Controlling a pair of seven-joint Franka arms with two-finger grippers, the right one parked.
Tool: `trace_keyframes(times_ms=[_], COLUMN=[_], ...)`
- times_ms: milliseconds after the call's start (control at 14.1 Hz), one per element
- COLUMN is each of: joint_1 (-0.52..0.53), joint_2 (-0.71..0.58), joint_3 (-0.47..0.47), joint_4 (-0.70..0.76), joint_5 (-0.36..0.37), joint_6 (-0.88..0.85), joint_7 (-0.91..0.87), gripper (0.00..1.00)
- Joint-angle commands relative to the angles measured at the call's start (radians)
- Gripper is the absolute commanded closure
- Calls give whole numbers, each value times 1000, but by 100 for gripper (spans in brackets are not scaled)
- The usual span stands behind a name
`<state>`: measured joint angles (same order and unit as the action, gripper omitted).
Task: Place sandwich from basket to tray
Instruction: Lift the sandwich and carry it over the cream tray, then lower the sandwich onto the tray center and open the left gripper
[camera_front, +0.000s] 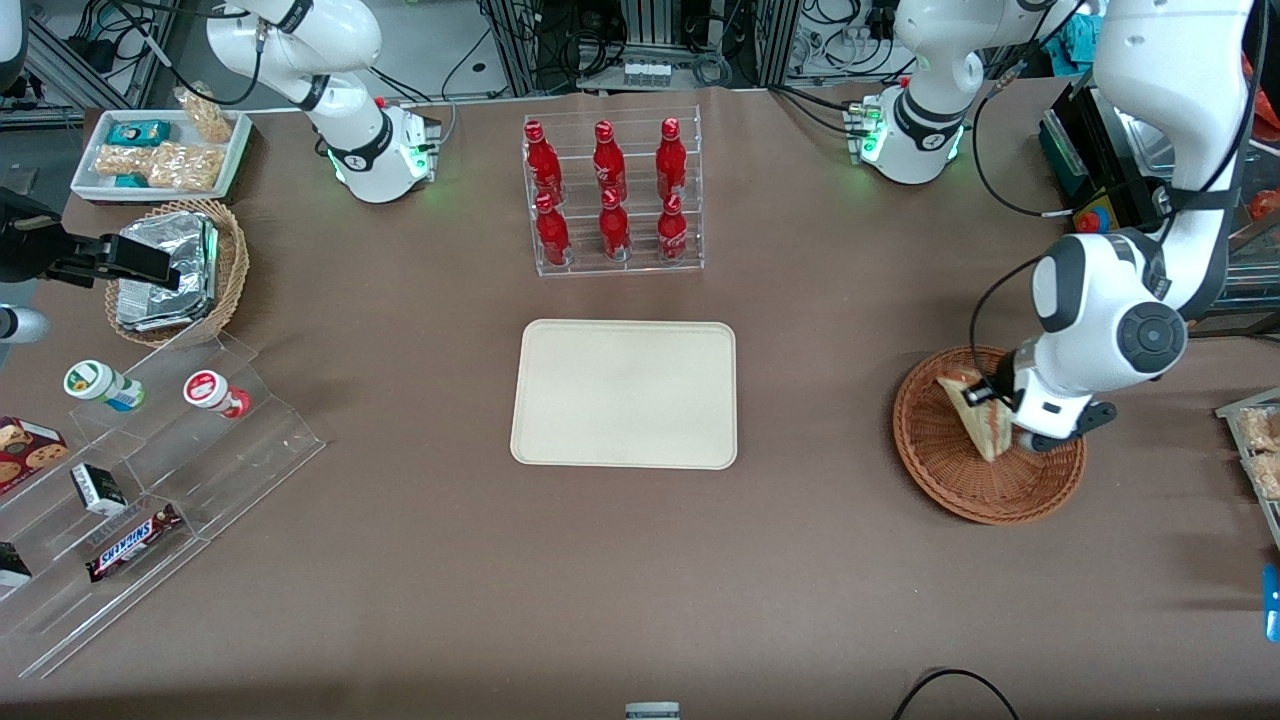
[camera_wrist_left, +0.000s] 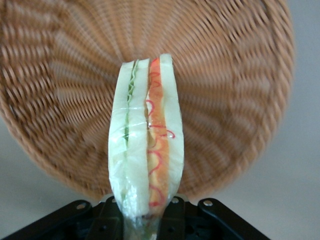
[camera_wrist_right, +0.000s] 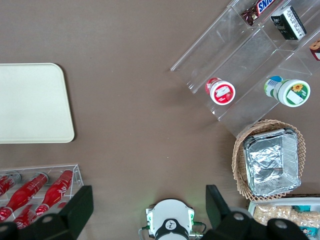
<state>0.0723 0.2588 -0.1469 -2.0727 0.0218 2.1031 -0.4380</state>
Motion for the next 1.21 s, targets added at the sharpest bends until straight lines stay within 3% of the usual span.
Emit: trace_keyframes(times_ms=[0,355,496,709,1135], joint_1=[-104,-322,-420,-538,-700], joint_2=[-52,-15,48,185,399], joint_3=[0,-2,-3,-3,-7], joint_4=[19,147,219,374,579], joint_5=[-2,-13,-20,-103,-108], joint_6=[-103,-225,-222,-213,-138], joint_7=[-56,-264,-347,-360,-390], gripper=[85,85,84,84,76])
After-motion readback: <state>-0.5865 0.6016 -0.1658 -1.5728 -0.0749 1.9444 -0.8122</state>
